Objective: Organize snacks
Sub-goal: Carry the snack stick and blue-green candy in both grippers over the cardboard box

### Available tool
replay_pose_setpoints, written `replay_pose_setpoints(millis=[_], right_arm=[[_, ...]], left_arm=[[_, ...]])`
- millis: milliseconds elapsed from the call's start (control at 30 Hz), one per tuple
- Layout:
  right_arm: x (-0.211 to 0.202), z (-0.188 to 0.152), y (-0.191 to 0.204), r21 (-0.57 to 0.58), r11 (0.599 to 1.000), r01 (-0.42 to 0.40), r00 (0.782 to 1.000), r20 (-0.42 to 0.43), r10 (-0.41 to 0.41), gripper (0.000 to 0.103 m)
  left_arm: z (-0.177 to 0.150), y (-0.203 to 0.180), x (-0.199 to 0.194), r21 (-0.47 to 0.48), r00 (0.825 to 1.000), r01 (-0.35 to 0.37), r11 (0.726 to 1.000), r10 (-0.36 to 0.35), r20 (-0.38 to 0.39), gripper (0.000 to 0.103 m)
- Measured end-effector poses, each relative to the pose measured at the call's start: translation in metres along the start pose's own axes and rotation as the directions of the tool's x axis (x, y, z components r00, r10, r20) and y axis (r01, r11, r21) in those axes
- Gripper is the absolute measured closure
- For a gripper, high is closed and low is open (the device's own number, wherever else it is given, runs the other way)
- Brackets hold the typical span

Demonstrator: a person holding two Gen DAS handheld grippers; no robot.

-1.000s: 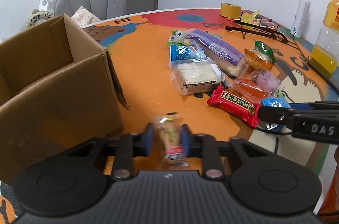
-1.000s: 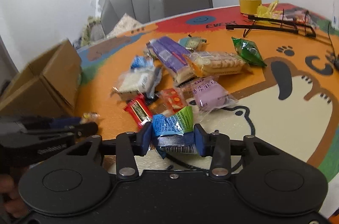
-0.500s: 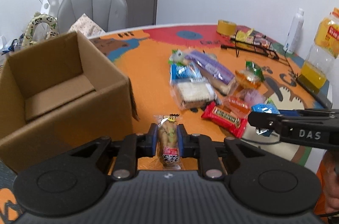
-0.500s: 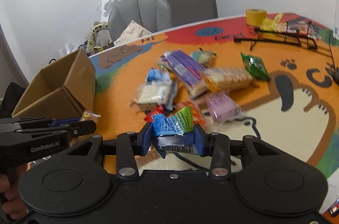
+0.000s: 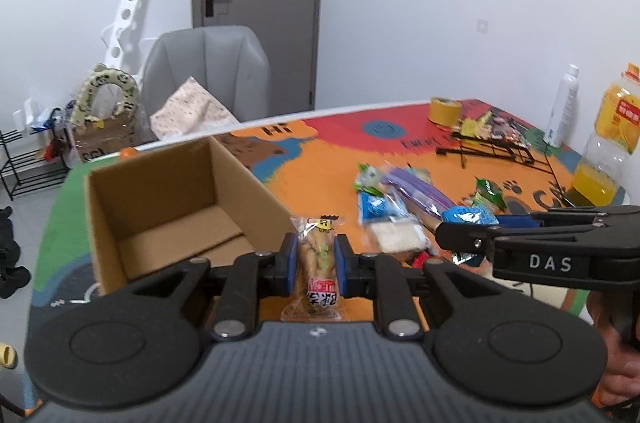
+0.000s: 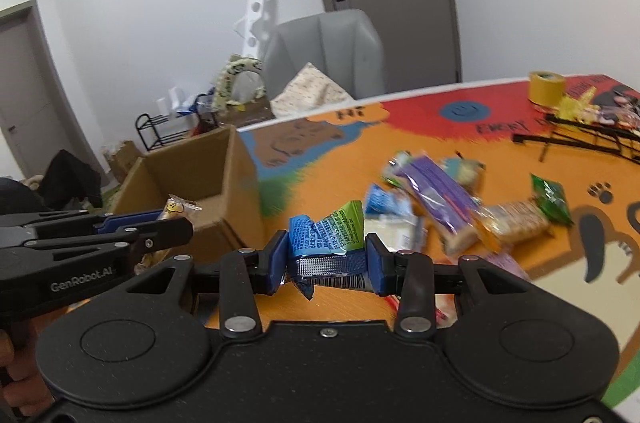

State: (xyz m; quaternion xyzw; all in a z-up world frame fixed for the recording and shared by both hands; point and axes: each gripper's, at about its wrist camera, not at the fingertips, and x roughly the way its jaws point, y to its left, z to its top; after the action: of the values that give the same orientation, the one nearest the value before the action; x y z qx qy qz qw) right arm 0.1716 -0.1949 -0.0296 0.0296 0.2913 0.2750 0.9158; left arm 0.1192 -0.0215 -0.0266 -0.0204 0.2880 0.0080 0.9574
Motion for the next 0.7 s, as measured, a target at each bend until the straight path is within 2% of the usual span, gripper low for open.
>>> replay_pose_setpoints(millis=[433, 700], right_arm=[[0.022, 0.032, 0.053, -0.057, 0.993, -0.108, 0.994, -0.009, 0.108, 0.064], [0.037, 0.041, 0.080, -0.093, 0.984, -0.152, 0.988, -0.030, 0.149, 0.064]], left_arm=[[0.009, 0.051, -0.014, -0.064, 0.994, -0.099, 0.993, 0.101, 0.029, 0.085], [0.003, 0.087, -0.007, -0.133, 0.990, -0.140, 0.981, 0.143, 0.009, 0.085]])
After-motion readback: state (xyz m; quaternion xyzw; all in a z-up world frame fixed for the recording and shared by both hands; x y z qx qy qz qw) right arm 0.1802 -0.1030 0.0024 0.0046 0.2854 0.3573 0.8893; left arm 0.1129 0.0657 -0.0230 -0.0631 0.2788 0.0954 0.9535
